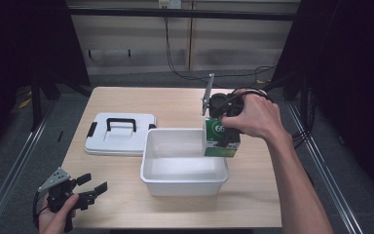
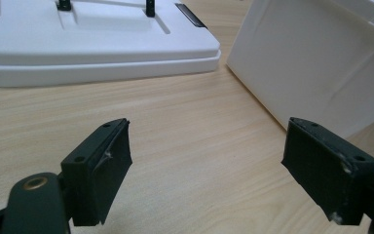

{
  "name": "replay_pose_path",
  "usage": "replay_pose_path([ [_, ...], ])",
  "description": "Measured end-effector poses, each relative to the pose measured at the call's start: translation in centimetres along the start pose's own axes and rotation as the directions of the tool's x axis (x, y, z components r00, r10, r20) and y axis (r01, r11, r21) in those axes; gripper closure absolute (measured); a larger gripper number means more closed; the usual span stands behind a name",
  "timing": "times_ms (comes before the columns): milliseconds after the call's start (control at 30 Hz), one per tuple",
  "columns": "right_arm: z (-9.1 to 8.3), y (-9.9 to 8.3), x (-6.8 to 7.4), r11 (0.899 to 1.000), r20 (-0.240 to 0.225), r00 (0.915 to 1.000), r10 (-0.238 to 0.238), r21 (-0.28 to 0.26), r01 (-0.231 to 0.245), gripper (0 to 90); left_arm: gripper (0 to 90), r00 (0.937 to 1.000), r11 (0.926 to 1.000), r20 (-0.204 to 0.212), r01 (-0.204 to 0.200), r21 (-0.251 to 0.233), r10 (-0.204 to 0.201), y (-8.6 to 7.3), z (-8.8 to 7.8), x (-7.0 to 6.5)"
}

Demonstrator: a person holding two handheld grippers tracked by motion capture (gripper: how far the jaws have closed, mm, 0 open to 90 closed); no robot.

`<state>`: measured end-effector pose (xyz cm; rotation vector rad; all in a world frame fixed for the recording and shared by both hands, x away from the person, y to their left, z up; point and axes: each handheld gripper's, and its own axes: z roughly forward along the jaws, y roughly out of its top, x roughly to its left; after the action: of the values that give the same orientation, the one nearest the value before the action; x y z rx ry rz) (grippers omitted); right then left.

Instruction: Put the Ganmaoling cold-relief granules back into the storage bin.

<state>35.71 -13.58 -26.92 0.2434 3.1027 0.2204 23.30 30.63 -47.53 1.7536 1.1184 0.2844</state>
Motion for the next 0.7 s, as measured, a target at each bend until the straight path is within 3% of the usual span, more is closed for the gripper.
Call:
replay_pose_path([
  [233,1.1,1.6,0.0,1.000,-0.013,0.9995,-0.028,0.001,0.028,15.9,17.4,1.0000,1.0000,0.002,0.005,-0.002,-0.005,0.0,0.0,0.0],
  [700,3.3,2.8,0.0,0.999,-0.036,0.9984,-0.042,0.008,0.043,15.8,17.4,1.0000,1.0000,0.003,0.006,-0.004,-0.006,0.0,0.0,-0.1],
])
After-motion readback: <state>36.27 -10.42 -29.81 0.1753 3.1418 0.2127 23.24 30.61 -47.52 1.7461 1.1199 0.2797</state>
